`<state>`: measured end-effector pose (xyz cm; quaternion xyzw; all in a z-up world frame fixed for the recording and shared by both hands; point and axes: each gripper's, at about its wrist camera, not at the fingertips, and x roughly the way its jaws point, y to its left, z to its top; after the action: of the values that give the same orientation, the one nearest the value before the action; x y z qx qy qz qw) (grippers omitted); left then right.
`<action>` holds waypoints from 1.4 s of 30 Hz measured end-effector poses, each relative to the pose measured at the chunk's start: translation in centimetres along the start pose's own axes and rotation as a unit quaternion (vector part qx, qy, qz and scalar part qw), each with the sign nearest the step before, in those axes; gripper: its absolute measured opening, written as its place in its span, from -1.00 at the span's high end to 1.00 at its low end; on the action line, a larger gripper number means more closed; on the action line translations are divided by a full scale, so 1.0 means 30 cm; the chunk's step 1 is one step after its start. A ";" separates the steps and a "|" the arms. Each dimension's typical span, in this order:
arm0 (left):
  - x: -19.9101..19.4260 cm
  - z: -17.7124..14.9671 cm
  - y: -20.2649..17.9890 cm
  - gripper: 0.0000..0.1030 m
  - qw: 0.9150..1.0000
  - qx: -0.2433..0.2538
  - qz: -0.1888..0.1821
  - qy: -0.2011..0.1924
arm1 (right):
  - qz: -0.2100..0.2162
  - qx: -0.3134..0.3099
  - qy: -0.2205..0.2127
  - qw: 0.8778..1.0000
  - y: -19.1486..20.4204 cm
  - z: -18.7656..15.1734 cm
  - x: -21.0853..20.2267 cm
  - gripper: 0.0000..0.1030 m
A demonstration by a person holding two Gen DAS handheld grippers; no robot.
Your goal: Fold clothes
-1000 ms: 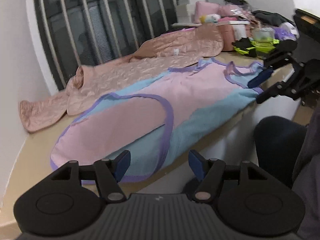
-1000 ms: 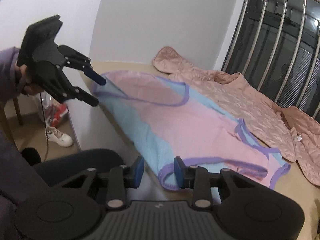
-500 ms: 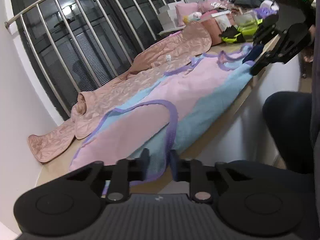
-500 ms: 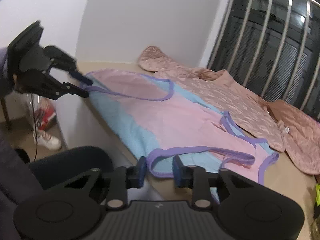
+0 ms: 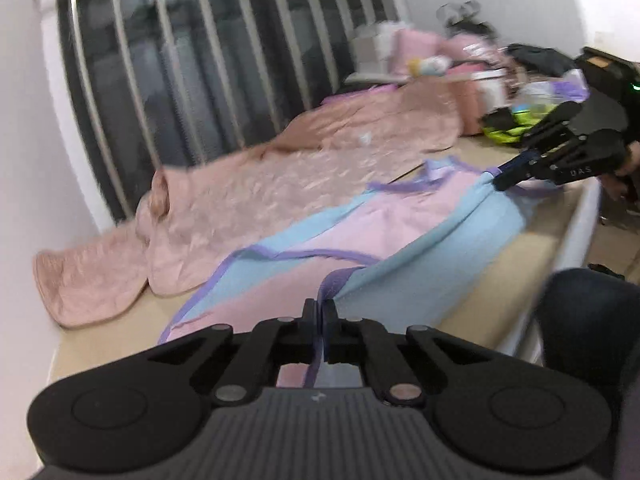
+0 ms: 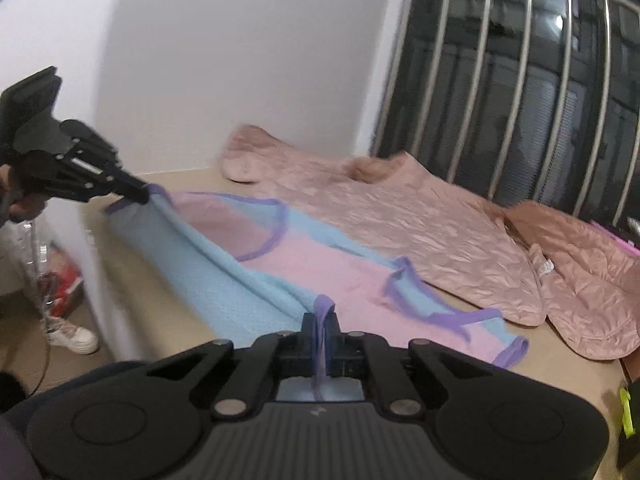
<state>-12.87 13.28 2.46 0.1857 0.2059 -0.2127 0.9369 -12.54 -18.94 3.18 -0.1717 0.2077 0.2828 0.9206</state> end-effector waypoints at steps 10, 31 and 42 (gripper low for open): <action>-0.105 -0.113 0.103 -0.21 0.990 -0.138 0.035 0.021 | -0.078 0.055 -0.014 0.995 -0.125 -0.033 -0.100 0.14; -0.032 -0.124 0.137 0.97 0.981 -0.172 0.088 0.037 | -0.023 0.105 0.018 0.994 -0.153 -0.174 -0.151 0.92; -0.139 -0.138 0.105 0.85 0.974 -0.189 0.123 0.031 | -0.124 0.110 0.034 0.986 -0.267 -0.119 -0.045 0.28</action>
<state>-16.08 19.07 1.73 0.0356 0.2473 -0.0467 0.9672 -9.84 -27.34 2.36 -0.1030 0.2457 0.1362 0.9542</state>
